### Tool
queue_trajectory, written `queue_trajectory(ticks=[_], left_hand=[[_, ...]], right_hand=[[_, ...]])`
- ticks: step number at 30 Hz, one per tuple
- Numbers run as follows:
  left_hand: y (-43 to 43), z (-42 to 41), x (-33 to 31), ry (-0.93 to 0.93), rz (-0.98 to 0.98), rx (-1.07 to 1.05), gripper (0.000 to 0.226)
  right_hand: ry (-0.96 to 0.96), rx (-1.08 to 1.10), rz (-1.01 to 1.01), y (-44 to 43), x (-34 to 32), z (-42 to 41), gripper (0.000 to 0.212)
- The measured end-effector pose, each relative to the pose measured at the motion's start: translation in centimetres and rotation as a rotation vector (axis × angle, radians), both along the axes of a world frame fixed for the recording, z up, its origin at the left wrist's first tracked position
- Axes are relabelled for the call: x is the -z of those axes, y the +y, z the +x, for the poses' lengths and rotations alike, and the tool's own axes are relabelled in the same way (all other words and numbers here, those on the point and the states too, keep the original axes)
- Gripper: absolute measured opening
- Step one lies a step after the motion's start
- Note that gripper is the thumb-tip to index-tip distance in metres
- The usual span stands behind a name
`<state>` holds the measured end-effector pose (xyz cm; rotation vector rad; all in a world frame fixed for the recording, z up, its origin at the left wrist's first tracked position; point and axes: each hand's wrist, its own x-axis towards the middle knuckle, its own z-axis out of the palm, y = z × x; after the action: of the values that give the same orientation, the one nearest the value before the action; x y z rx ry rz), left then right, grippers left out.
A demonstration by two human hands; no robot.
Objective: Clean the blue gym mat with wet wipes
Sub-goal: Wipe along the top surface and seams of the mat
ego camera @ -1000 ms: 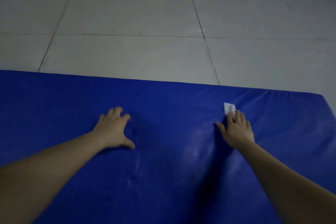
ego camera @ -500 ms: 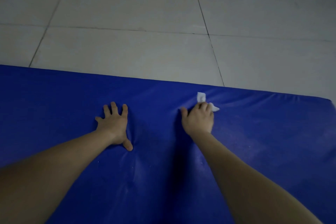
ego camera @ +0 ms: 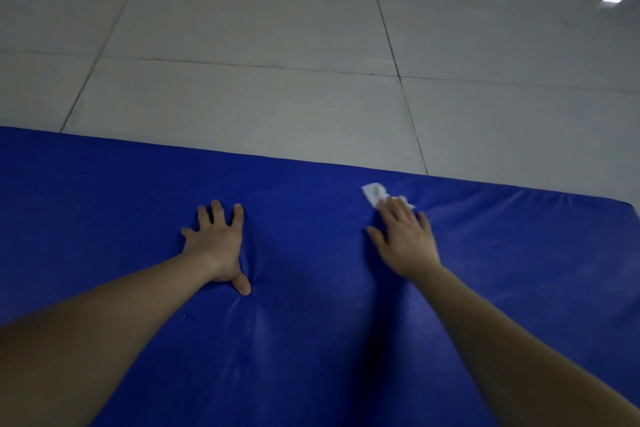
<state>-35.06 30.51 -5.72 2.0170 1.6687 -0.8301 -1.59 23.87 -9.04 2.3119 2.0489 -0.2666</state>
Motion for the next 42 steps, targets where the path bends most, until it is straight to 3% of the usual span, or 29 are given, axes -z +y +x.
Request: queue_trajectory(ticks=[5, 8, 10, 16, 20, 27, 32, 36, 42], left_hand=[[0.1, 0.0, 0.2, -0.004, 0.008, -0.014, 0.172], [0.1, 0.0, 0.1, -0.009, 0.012, -0.013, 0.172], [0.1, 0.0, 0.3, -0.017, 0.021, -0.009, 0.174], [0.1, -0.2, 0.4, -0.019, 0.026, -0.007, 0.175], [0.0, -0.6, 0.3, -0.045, 0.022, -0.020, 0.174], [0.0, -0.7, 0.5, -0.079, 0.027, -0.039, 0.176], [0.0, -0.9, 0.5, -0.108, 0.016, -0.050, 0.177], [0.1, -0.8, 0.6, -0.097, 0.006, -0.058, 0.178], [0.1, -0.7, 0.6, -0.089, -0.011, -0.050, 0.177]], right_hand=[[-0.014, 0.339, -0.097, -1.5, -0.2, 4.6, 0.078], [0.040, 0.392, -0.104, 0.6, -0.5, 1.1, 0.104], [0.070, 0.345, -0.076, 2.0, -0.7, -2.1, 0.108], [0.166, -0.036, -0.045, 4.9, -0.4, -12.6, 0.093], [0.146, -0.259, -0.051, 5.6, -0.2, -14.0, 0.080], [0.023, 0.050, 0.029, 3.0, -0.1, -0.9, 0.059], [-0.033, 0.287, -0.049, 0.8, 0.0, 6.5, 0.067], [0.058, 0.399, -0.042, 2.3, 0.4, 4.0, 0.076], [0.173, 0.177, -0.024, 6.4, 0.1, -5.7, 0.075]])
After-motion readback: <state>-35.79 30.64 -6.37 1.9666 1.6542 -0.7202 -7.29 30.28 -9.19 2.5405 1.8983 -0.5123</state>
